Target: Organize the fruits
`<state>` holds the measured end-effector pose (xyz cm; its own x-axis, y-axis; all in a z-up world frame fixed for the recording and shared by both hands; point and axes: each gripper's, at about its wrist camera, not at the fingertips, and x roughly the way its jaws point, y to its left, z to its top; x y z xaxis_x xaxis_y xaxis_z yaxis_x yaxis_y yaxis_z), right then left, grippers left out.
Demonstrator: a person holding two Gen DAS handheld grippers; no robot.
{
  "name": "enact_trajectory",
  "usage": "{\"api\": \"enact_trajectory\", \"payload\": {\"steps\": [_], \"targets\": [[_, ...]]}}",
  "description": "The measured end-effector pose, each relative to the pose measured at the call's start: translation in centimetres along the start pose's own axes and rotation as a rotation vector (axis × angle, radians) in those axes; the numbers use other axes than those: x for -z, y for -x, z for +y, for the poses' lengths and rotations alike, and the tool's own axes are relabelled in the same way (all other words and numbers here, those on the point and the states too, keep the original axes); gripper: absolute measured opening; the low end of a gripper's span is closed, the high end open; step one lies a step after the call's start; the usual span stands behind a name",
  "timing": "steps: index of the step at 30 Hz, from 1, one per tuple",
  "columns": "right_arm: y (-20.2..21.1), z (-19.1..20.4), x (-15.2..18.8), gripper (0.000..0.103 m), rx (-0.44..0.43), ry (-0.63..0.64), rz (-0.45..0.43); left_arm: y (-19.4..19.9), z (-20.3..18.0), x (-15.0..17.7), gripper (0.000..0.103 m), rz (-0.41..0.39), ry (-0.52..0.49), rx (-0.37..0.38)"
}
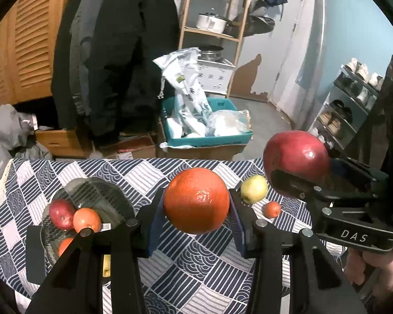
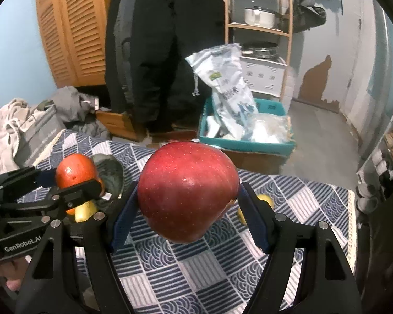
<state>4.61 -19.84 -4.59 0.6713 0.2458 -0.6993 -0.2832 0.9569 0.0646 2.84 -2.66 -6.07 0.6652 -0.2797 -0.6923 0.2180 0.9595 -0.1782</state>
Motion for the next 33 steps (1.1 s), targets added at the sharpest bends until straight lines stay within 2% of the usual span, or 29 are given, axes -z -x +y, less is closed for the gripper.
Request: {"api": "enact_trajectory", "payload": {"steps": [17,33], "targets": [[-3.0,5.6,-2.4,0.075,-0.084,0.05,0.017,0.9,6.1,0.0,0.046,-0.013,0.09,-0.086],[-9.5,10.4,-3.1,0.075,-0.153,0.08,0.1,-1.4,14.3,1.7,0.046,0.061,0.208,-0.203]]}}
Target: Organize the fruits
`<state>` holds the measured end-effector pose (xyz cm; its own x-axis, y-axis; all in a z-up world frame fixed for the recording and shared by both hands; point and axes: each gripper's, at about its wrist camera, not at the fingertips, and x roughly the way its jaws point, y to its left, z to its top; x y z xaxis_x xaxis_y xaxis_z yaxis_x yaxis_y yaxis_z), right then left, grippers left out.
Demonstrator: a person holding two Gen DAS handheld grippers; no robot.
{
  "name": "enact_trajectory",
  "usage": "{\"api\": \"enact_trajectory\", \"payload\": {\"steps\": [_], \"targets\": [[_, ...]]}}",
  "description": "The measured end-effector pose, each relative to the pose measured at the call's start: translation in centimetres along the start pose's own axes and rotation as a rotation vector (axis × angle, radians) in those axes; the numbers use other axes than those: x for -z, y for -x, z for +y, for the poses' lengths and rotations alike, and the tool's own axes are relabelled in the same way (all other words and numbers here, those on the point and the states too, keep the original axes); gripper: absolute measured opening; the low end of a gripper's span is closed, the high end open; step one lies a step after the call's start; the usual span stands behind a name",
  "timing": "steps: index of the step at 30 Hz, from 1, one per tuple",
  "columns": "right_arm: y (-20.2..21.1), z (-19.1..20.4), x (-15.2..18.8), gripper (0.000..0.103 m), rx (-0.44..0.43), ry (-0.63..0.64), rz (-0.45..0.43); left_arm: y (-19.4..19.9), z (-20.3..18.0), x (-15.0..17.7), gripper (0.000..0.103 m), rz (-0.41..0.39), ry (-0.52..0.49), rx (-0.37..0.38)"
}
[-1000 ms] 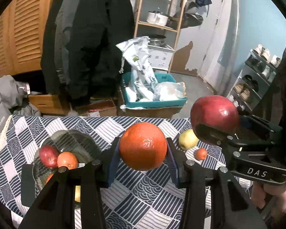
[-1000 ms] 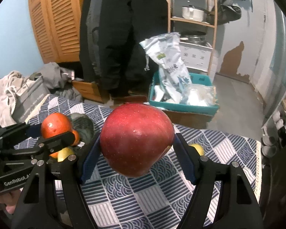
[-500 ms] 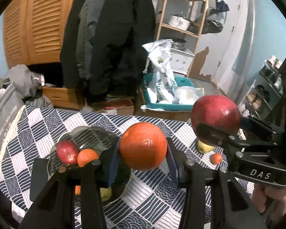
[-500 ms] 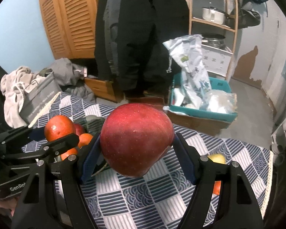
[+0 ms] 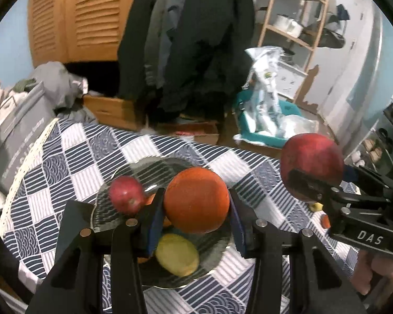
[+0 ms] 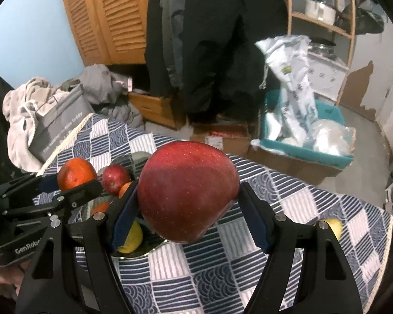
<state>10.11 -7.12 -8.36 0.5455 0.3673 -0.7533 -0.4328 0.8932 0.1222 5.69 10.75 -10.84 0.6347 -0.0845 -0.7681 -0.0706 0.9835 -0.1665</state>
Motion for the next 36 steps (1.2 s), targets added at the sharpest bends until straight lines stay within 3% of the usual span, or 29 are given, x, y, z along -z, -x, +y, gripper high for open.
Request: {"api": "enact_trajectory", "payload": {"steps": [6,23,36], "targets": [[-3.1,1.2,0.2,0.075,-0.039,-0.001,0.052,-2.4,2.5,0.8,0.046,0.054,0.03,-0.05],[-10.7,4.5,2.3,0.075,-0.083,0.059,0.221,-7.4,6.4,3.2,0.046,0.191,0.099,-0.091],[-12.9,4.6,3.9,0.075,-0.099,0.052,0.288,-8.9,7.4,4.4,0.047,0.247,0.121,-0.115]]}}
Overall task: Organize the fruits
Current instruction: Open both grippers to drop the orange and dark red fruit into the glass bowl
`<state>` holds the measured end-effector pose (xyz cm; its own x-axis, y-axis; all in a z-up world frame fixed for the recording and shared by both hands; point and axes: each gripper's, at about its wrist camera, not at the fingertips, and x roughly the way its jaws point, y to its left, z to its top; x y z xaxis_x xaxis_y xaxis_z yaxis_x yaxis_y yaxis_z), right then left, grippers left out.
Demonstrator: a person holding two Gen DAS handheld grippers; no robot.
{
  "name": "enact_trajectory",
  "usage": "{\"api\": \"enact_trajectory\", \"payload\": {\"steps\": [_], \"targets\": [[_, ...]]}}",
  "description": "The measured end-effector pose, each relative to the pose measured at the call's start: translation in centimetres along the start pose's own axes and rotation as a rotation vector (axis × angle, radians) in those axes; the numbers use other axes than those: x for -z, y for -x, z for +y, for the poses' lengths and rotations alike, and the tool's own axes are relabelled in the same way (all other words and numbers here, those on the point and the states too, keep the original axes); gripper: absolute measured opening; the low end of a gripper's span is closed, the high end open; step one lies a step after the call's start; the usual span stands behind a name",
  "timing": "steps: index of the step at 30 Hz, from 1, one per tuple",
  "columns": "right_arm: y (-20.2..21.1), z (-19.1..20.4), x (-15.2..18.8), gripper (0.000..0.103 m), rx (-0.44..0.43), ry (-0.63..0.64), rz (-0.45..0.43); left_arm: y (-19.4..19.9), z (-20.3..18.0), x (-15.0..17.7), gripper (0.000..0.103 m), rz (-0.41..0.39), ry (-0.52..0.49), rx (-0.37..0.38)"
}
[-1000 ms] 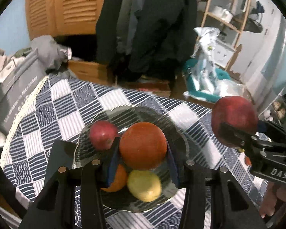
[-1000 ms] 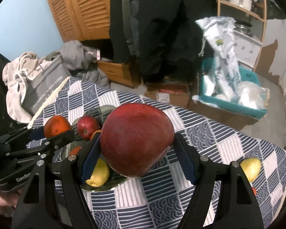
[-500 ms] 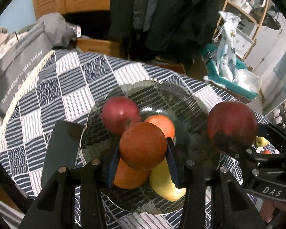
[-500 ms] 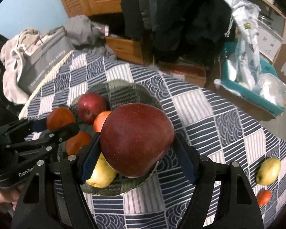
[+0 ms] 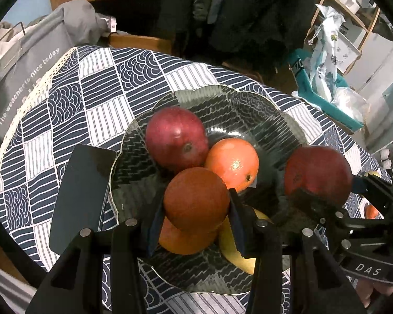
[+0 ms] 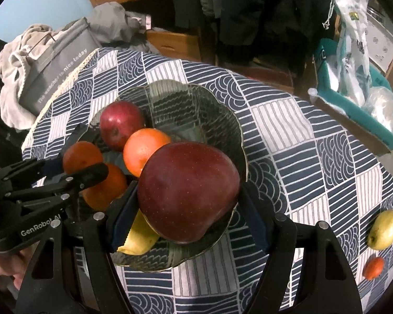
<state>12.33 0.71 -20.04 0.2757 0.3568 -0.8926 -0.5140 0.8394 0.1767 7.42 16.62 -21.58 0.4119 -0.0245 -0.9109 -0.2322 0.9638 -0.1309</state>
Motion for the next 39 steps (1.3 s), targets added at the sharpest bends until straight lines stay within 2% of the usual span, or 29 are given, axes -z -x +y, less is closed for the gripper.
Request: {"api": "enact_trajectory", "payload": {"steps": [8,13,18,28,39], "targets": [[-0.6,-0.6,0.3,0.076,-0.017,-0.027,0.025,-0.3,-0.1,0.2,0.048,0.004,-0.011,-0.013],[-0.6,-0.6,0.2,0.076,-0.027,-0.033,0.035,-0.2,-0.1,0.1,0.065,-0.002,-0.012,-0.022],[-0.6,-0.4,0.3,0.077,-0.033,-0.022,0.039,0.0,-0.1,0.2,0.067,-0.002,-0.013,-0.026],[2.4,-1.4,-0.8,0.079,-0.036,-0.058,-0.053,1.7,-0.6,0.1,0.067,-0.028,-0.019,-0.008],[6.7,-1.8,-1.3,0.079,0.07,-0.053,-0.165,5.9,-2.7,-0.4,0.067,-0.126,-0.076,0.023]]}}
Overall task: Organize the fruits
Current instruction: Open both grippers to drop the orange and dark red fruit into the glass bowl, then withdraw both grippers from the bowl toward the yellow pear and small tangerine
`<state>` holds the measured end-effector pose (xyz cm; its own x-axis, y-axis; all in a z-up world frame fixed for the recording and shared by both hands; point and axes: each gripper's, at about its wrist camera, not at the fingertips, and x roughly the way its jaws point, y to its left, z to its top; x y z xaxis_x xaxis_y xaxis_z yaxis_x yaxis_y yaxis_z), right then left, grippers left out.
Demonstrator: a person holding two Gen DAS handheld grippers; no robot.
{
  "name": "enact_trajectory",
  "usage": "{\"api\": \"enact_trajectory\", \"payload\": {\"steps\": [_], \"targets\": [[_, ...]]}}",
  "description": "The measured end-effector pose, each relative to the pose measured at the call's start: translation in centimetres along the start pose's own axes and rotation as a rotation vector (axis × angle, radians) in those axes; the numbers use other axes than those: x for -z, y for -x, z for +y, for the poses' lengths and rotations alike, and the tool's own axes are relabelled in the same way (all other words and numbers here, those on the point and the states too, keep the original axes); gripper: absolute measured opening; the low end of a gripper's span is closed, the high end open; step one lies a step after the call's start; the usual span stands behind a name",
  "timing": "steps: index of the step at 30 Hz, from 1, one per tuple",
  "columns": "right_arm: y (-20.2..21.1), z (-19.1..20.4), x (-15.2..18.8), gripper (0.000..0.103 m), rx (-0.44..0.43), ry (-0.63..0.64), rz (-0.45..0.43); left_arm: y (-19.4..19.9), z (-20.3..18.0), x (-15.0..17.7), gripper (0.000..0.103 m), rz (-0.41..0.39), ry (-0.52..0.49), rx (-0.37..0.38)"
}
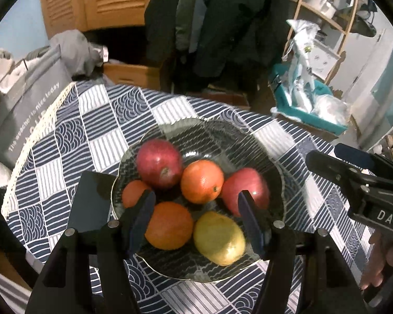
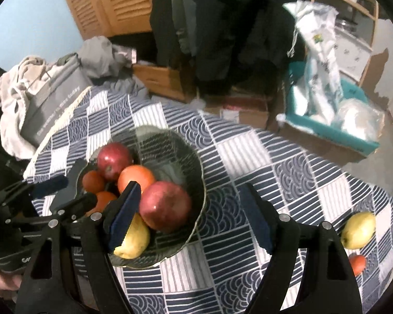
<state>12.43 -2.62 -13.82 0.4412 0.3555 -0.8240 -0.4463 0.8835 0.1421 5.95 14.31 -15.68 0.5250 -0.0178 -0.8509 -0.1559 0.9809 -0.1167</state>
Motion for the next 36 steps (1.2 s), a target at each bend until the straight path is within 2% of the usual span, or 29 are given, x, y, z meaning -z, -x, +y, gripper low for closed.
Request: {"api": "enact_trajectory", "payload": {"steps": [11,23,25,36], "targets": [[4.3,-0.6,-0.5,0.079,0.089,0.018,-0.11,3.8,-1.3,-1.1,0.07,-0.099,-0.01,0.031],[9.3,-1.9,-0.5,0.079,0.125,-0.015,-0.213,7.1,-2.7,-1.7,0.071,-0.185,-0.042,0.037],[10.1,-2.1,-0.5,0.079,0.127,-0.02,-0.226,7.7,-3.1,-1.8,0.076,-0.204,-0.054,0.032],[13.8,-3.2,0.2,0.079,0.169,-0.022,-0.282,10.4,-5.0,-2.3,0.08,-0.271,-0.087,0.063]]}}
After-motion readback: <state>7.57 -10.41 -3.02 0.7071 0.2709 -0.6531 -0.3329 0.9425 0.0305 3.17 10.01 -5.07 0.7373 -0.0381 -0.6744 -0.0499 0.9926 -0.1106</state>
